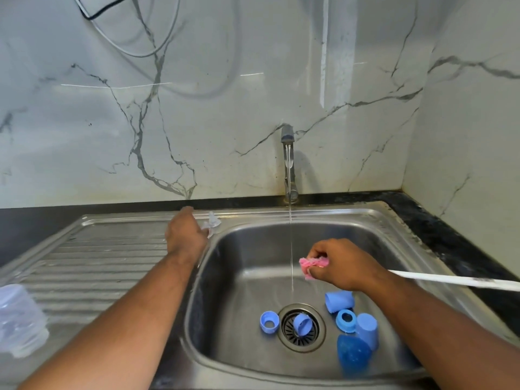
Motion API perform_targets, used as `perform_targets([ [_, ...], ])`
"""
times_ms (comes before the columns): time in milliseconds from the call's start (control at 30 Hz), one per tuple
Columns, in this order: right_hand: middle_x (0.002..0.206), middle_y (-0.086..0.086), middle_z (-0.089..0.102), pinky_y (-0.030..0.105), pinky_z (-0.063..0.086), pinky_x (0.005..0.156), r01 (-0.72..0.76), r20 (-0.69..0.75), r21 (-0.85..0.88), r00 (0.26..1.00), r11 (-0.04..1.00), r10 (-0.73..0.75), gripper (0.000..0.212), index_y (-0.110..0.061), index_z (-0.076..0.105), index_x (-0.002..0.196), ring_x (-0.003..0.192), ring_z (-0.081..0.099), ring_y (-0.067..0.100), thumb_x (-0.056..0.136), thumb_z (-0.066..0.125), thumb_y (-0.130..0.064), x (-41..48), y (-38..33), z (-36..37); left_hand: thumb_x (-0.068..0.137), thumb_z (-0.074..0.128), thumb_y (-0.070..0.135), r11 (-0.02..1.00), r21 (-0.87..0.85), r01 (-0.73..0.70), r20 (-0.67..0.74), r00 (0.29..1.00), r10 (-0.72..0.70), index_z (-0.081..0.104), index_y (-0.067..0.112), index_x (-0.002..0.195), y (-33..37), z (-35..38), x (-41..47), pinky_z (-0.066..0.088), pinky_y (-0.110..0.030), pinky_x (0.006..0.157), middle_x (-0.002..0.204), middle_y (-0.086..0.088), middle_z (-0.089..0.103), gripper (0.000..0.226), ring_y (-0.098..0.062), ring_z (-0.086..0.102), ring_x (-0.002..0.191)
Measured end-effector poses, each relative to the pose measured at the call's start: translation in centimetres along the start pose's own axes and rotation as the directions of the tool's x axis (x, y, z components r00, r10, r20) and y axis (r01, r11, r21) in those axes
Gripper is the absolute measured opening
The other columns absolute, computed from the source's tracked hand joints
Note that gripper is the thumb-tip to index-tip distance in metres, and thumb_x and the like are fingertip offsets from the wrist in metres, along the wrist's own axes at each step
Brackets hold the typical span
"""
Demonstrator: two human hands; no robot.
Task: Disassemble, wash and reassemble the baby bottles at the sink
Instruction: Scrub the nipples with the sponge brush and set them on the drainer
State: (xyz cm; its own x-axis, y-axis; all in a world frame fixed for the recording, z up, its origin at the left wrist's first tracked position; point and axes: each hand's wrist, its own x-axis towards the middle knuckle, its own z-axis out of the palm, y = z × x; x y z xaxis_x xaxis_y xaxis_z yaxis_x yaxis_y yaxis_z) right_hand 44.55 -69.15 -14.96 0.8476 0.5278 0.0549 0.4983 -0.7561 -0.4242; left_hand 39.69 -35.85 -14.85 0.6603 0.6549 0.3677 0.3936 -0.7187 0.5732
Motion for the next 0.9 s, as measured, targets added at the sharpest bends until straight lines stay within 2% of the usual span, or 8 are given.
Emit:
perform_targets([
  [167,0.092,-0.013,0.070,0.036,0.058,0.077,-0.053,-0.012,-0.005,0.999,0.999,0.053,0.019,-0.034,0.070,0.096,0.082,0.064,0.007,0.082,0.076,-0.045,-0.2,0.0,-0.3,0.086,0.080,0.024,0.987,-0.003,-0.158,-0.074,0.985,0.158,0.054,0.014,0.141,4.6,-0.5,-3.4,0.035,-0.043,0.112,0.138,-0.010,0.057,0.062,-0.031,0.046,0.132],
  [267,0.093,-0.010,0.070,0.032,0.054,0.072,-0.107,-0.079,0.001,0.991,0.994,0.107,0.017,-0.031,0.070,0.097,0.083,0.064,0.011,0.086,0.072,-0.045,-0.3,0.4,-1.0,0.086,0.080,0.028,0.972,-0.070,-0.225,0.037,0.973,0.228,0.062,0.021,0.130,7.5,0.9,-5.3,0.041,-0.040,0.109,0.130,-0.001,0.062,0.048,-0.023,0.053,0.125],
  [333,0.087,-0.008,0.069,0.030,0.049,0.068,-0.151,-0.137,0.008,0.979,0.989,0.150,0.019,-0.030,0.069,0.091,0.080,0.063,0.014,0.089,0.069,-0.048,-0.3,0.7,-1.3,0.084,0.082,0.029,0.962,-0.186,-0.200,0.195,0.952,0.236,0.066,0.024,0.120,9.0,2.2,-6.4,0.049,-0.035,0.101,0.119,0.005,0.067,0.040,-0.014,0.060,0.108],
  [400,0.082,-0.007,0.067,0.029,0.046,0.064,-0.195,-0.189,0.008,0.963,0.981,0.193,0.022,-0.028,0.069,0.089,0.078,0.063,0.016,0.090,0.067,-0.050,-0.3,1.0,-1.6,0.083,0.083,0.030,0.960,-0.205,-0.192,0.387,0.885,0.259,0.068,0.026,0.112,9.8,4.1,-7.8,0.053,-0.031,0.092,0.109,0.006,0.070,0.033,-0.010,0.064,0.097],
  [500,0.084,-0.006,0.069,0.028,0.042,0.063,-0.243,-0.236,0.006,0.942,0.970,0.238,0.019,-0.028,0.070,0.090,0.081,0.063,0.018,0.091,0.066,-0.047,-0.3,1.4,-1.9,0.084,0.079,0.036,0.934,-0.026,-0.355,0.596,0.745,0.300,0.068,0.030,0.109,9.5,7.1,-10.4,0.056,-0.034,0.091,0.109,0.007,0.070,0.028,-0.012,0.066,0.098],
  [667,0.087,-0.004,0.070,0.030,0.052,0.071,-0.262,-0.235,0.012,0.937,0.965,0.257,0.017,-0.027,0.073,0.092,0.083,0.065,0.019,0.090,0.067,-0.043,-0.1,1.8,-1.8,0.086,0.075,0.034,0.833,0.009,-0.553,0.828,0.471,0.304,0.071,0.027,0.114,9.1,9.8,-13.1,0.055,-0.029,0.089,0.115,0.004,0.071,0.028,-0.017,0.067,0.104],
  [733,0.089,-0.004,0.070,0.031,0.051,0.071,-0.269,-0.243,0.019,0.933,0.963,0.266,0.017,-0.027,0.072,0.095,0.084,0.064,0.019,0.092,0.066,-0.042,0.0,2.0,-1.8,0.088,0.074,0.030,0.819,-0.006,-0.574,0.854,0.424,0.303,0.071,0.026,0.116,9.3,10.3,-13.2,0.055,-0.032,0.091,0.118,0.002,0.070,0.028,-0.018,0.066,0.104],
  [900,0.091,-0.003,0.063,0.030,0.042,0.072,-0.314,-0.382,0.026,0.874,0.949,0.299,0.017,-0.027,0.069,0.109,0.084,0.057,0.019,0.097,0.062,-0.036,0.1,2.6,-2.7,0.093,0.070,0.030,0.784,-0.028,-0.621,0.849,0.398,0.346,0.067,0.025,0.124,11.2,11.3,-12.2,0.052,-0.029,0.093,0.123,0.001,0.069,0.031,-0.019,0.065,0.110],
])
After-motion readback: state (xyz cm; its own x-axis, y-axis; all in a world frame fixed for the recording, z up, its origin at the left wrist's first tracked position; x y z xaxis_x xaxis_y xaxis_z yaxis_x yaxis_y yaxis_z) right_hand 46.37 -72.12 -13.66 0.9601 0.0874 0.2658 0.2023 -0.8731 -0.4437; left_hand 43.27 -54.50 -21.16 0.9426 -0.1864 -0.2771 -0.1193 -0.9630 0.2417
